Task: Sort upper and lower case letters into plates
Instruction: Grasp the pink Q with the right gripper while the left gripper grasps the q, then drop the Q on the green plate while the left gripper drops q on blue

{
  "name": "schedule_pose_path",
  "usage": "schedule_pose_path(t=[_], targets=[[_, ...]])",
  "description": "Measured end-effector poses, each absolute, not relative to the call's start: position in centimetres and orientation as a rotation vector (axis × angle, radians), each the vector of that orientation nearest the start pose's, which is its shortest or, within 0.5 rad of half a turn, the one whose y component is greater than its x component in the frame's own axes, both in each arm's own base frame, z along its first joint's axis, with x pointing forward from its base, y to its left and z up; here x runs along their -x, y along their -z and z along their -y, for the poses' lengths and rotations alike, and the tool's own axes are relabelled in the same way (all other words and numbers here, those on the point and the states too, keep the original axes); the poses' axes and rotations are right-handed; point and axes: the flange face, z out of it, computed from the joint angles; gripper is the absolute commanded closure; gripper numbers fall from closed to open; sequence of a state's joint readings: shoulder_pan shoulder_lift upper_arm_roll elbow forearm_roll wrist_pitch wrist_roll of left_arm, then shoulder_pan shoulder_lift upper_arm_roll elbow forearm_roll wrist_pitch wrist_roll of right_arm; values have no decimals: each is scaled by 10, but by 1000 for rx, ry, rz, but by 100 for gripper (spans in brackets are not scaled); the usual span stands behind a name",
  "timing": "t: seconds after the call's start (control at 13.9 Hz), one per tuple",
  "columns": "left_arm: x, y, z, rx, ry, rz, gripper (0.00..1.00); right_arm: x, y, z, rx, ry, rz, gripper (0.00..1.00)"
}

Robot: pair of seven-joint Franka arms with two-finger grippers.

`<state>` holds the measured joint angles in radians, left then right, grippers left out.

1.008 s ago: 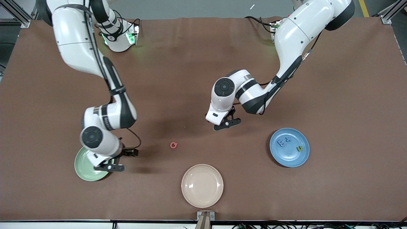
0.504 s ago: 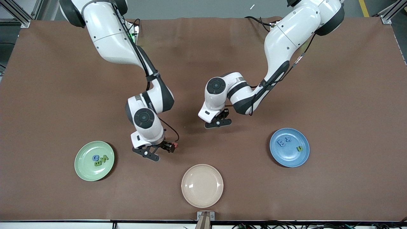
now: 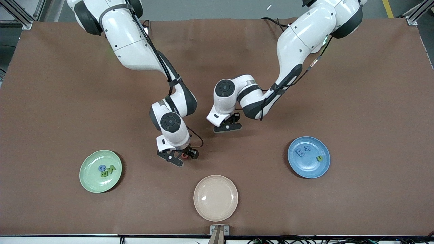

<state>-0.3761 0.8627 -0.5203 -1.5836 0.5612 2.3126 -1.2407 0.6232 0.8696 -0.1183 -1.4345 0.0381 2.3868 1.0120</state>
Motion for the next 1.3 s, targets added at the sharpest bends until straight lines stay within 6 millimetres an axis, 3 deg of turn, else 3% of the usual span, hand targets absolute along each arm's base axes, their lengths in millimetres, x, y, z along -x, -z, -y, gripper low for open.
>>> schedule_pose_path(t=[0.22,0.36,0.5,0.72,0.86,1.01,1.15,1.3], targets=[[-472,-172,505,3132,29,163,64,-632,-181,-369,3030,164,-754,64],[-471,-174,506,3134,32,159,98,-633,-182,-369,3031,164,-756,83],[-471,-175,506,3136,33,160,99,-634,-182,-368,3029,167,-757,96],[-480,-176,493,3089,19,197,100,-644,-197,-362,3052,140,-767,98],[-509,-188,463,3049,42,283,100,-660,-224,-346,3113,73,-693,98],[-561,-219,410,3027,113,414,100,-681,-250,-308,3168,11,-553,98],[-608,-252,343,3008,168,490,100,-703,-267,-245,3205,-49,-381,97],[-636,-268,275,2955,135,457,99,-720,-275,-171,3221,-120,-228,96]])
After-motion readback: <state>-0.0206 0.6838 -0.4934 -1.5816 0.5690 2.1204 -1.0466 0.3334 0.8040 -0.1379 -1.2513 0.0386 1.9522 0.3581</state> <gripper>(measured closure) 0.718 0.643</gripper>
